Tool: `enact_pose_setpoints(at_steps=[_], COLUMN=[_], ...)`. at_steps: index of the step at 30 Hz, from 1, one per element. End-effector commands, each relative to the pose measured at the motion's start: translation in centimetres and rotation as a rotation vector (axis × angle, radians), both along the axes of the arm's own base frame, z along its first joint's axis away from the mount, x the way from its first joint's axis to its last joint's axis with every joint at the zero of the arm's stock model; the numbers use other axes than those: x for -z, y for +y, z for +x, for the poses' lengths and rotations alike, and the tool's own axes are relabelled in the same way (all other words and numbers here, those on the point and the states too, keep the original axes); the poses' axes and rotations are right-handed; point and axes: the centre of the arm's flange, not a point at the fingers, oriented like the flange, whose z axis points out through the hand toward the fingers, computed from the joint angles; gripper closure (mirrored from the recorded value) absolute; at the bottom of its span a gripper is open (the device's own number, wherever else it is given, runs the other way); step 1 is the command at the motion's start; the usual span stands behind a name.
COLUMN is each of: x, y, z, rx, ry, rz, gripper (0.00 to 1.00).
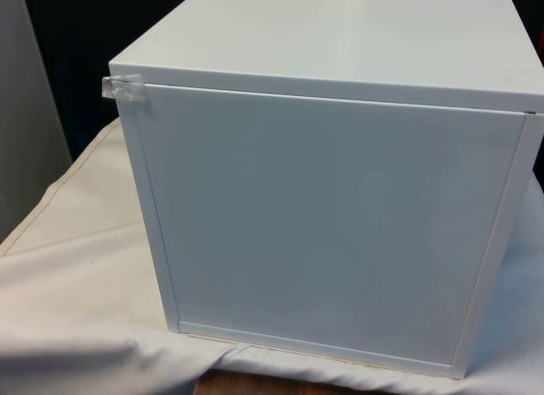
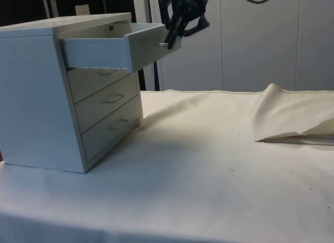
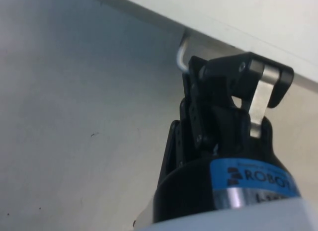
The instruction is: Open the drawer, then close it.
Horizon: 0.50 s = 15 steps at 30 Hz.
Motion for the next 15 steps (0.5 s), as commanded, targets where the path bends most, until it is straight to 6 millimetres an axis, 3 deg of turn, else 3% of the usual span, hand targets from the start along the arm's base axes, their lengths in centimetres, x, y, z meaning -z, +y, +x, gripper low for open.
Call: enact_pose_setpoints(at_steps=[1, 15], x=[0.1, 0.4], y=[-0.2, -0.7], z=[-0.8, -3.2], rx=[-0.003, -0.023], ry=[-0.001, -0.003], rz=[-0.007, 0.014], gripper=[1.0, 1.0])
